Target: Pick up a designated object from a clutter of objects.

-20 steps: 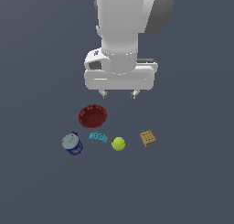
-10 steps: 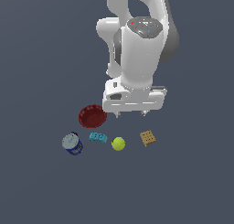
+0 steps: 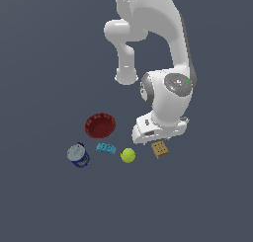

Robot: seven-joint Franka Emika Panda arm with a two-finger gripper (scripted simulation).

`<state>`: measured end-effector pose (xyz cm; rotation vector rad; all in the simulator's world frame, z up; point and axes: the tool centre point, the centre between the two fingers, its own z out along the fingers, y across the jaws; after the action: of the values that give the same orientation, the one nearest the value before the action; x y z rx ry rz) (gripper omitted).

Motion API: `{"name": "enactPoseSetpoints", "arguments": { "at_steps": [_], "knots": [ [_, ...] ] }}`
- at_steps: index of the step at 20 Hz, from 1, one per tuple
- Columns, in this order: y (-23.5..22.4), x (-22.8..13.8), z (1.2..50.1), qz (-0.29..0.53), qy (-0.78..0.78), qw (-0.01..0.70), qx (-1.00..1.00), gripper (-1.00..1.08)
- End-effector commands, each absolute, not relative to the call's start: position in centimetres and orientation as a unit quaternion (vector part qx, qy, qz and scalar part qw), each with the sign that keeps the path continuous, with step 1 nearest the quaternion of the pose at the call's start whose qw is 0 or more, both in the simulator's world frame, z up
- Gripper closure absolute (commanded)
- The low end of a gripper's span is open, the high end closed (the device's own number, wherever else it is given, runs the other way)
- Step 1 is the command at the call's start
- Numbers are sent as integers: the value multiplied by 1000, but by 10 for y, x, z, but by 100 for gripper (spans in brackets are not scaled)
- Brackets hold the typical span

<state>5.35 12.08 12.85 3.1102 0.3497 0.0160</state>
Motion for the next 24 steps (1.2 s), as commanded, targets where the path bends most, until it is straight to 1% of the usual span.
{"name": "enactPoseSetpoints", "arguments": {
  "at_steps": [1,6,10,18,24],
  "knots": [
    [135,52,107,4,126,5,992,-92],
    [154,47,77,1,145,2,989,-92],
    [162,44,64,0,153,0,988,-92],
    [163,43,57,-1,154,0,988,-92],
    [163,43,29,0,154,0,988,-92]
  ]
}}
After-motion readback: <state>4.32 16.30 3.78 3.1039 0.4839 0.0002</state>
